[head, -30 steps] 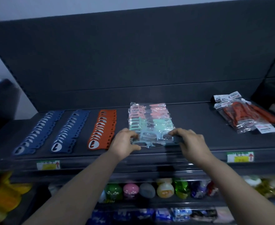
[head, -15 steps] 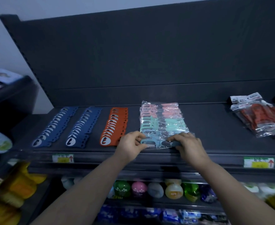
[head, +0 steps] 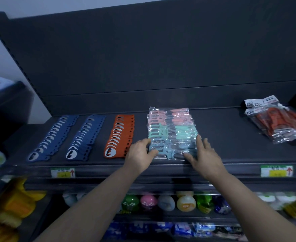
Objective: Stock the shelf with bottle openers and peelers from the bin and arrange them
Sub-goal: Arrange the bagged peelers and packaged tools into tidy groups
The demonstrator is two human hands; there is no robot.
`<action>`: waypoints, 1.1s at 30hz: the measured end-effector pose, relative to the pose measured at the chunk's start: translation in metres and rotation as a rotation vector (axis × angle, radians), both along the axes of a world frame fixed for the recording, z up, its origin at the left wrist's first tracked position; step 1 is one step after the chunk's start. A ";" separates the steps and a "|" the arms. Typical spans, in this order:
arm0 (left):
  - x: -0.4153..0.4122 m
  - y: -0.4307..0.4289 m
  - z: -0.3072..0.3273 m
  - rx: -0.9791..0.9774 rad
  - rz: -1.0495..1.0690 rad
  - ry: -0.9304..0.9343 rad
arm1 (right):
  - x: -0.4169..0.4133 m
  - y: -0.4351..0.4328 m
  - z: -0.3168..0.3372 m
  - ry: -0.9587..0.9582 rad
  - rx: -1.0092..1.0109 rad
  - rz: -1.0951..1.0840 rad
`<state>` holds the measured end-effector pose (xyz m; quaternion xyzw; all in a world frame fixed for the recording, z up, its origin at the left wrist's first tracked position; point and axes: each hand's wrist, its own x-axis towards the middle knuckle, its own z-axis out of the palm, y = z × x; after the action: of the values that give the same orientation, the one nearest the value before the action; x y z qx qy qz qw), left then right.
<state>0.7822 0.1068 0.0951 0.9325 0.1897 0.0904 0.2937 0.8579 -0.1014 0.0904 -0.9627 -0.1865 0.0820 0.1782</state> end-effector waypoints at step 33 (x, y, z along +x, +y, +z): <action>0.116 -0.090 0.026 0.029 -0.162 -0.034 | 0.077 -0.054 0.022 -0.313 -0.001 0.062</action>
<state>0.8979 0.0170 0.1215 0.9473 0.1071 0.0849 0.2897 0.9352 -0.1551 0.1124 -0.9575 -0.2417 -0.0635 0.1438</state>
